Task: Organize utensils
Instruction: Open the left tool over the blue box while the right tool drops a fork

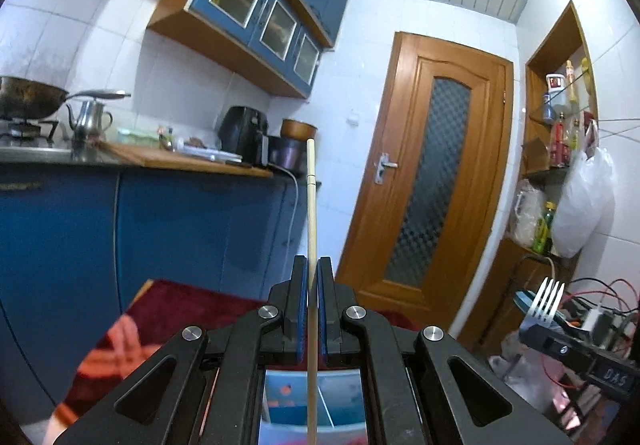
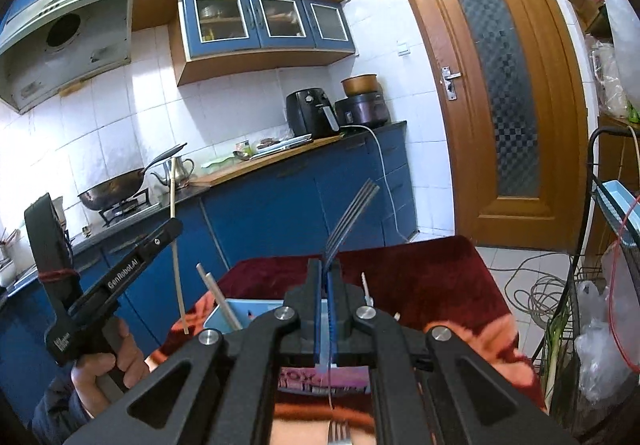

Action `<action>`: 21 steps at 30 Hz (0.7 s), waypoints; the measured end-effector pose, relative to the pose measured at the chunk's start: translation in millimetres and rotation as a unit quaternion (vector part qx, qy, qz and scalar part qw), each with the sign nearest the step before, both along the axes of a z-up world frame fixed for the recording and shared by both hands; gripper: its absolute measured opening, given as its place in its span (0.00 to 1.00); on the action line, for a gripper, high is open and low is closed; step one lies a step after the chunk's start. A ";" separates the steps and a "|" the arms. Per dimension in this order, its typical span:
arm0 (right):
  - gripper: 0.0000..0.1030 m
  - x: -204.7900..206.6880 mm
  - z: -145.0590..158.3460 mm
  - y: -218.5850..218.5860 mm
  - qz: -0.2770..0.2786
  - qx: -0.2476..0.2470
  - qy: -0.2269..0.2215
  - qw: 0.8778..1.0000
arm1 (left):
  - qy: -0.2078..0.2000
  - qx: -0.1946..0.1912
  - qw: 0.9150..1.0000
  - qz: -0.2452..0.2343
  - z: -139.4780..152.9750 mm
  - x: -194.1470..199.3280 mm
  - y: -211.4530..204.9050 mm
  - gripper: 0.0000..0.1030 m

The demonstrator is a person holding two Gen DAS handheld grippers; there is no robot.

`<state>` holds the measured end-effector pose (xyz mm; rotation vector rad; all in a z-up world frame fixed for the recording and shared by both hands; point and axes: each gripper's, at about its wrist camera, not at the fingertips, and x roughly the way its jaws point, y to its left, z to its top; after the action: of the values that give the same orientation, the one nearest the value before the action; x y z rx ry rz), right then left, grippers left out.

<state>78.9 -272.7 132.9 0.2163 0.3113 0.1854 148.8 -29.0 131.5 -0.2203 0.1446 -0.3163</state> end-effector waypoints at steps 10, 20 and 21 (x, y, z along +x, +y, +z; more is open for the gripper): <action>0.04 17.8 2.5 0.2 -0.012 -0.004 -0.017 1.000 | -0.005 -0.004 1.000 0.025 -16.9 27.9 -5.5 0.04; 0.04 37.1 -6.0 15.5 -0.034 -0.049 -0.025 0.998 | -0.004 0.007 0.999 0.037 -42.7 37.5 -10.4 0.04; 0.04 39.6 -7.7 16.9 -0.035 -0.053 -0.023 0.998 | -0.006 0.010 0.999 0.036 -43.0 37.2 -11.8 0.04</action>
<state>118.5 -255.8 125.3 0.1177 0.2657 0.1044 186.0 -40.8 88.5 -0.2045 0.1281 -0.2435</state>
